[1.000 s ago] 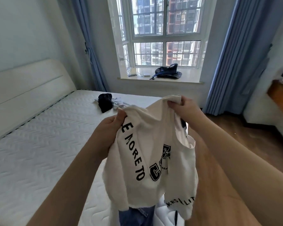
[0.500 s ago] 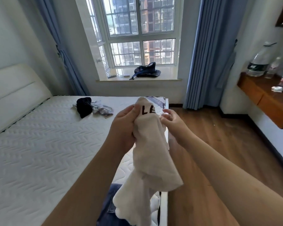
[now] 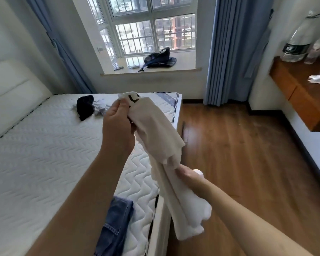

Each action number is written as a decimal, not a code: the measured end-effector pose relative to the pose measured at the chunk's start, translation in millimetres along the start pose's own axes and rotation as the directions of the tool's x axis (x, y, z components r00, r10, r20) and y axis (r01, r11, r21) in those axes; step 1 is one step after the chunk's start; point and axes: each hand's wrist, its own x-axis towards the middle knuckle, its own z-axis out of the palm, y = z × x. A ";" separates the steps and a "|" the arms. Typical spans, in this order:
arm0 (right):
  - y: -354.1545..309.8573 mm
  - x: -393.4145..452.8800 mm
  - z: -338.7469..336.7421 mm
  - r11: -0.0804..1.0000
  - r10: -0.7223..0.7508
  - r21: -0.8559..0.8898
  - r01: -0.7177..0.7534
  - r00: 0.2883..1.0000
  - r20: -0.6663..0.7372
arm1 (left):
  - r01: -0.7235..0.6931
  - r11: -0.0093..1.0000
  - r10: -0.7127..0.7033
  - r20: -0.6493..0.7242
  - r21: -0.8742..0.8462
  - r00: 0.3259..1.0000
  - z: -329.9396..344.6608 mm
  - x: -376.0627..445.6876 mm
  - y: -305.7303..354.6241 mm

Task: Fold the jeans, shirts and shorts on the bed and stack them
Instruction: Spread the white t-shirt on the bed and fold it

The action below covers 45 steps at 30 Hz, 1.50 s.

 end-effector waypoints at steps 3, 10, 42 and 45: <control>10.9 2.4 -20.2 0.972 -0.006 -0.236 -0.001 1.000 -0.028 | -0.010 1.000 0.010 0.002 -0.010 1.000 13.9 13.0 -7.8; 7.1 2.6 -72.9 0.994 0.077 -0.061 -0.089 0.980 -0.181 | 0.028 1.000 -0.029 0.014 0.005 0.999 25.4 49.5 -33.9; -114.1 289.4 -100.5 0.862 0.074 0.508 0.001 0.989 -0.128 | 0.036 0.794 -0.052 0.008 0.607 0.999 -88.7 172.7 -233.7; -101.8 324.4 -109.1 0.892 -0.043 0.445 0.077 0.995 -0.086 | -0.029 0.780 0.065 -0.034 0.625 0.997 -86.2 205.6 -222.5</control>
